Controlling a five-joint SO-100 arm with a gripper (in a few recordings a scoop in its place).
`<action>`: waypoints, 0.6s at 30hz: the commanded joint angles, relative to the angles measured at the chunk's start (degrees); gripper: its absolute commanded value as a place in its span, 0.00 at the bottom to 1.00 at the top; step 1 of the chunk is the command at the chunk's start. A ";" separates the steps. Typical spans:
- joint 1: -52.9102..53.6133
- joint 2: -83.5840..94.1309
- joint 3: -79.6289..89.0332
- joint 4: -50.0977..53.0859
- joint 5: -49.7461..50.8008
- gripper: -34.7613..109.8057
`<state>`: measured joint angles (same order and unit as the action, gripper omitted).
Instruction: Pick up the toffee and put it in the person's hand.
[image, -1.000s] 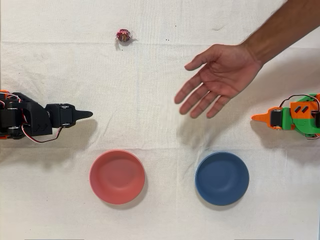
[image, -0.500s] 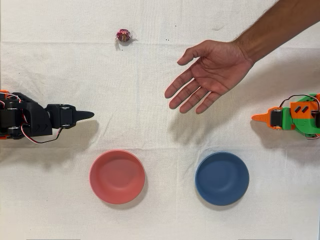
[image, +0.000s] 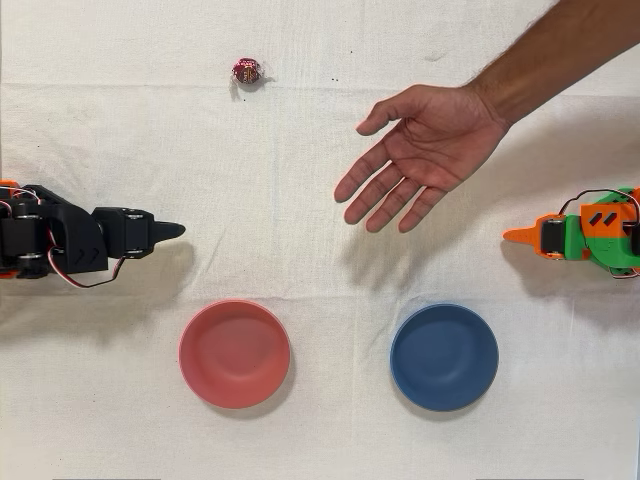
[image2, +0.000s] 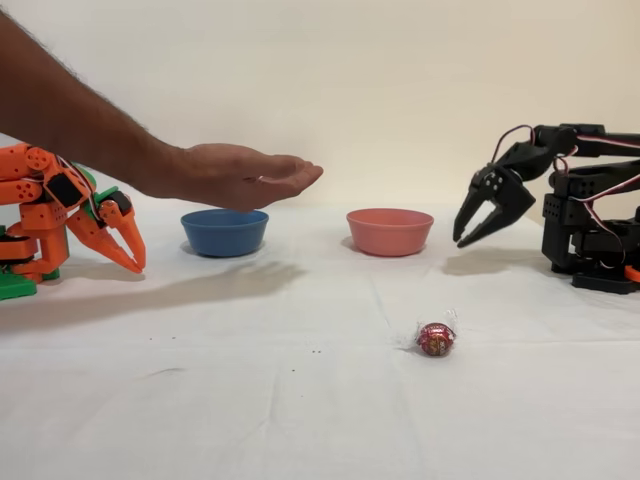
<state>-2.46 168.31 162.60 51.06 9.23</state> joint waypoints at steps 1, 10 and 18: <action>-1.32 -4.83 -10.90 -0.26 1.58 0.25; -4.92 -21.01 -32.78 6.86 0.88 0.28; -9.76 -35.24 -45.18 7.38 -0.09 0.28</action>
<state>-9.40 137.11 125.24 58.36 9.23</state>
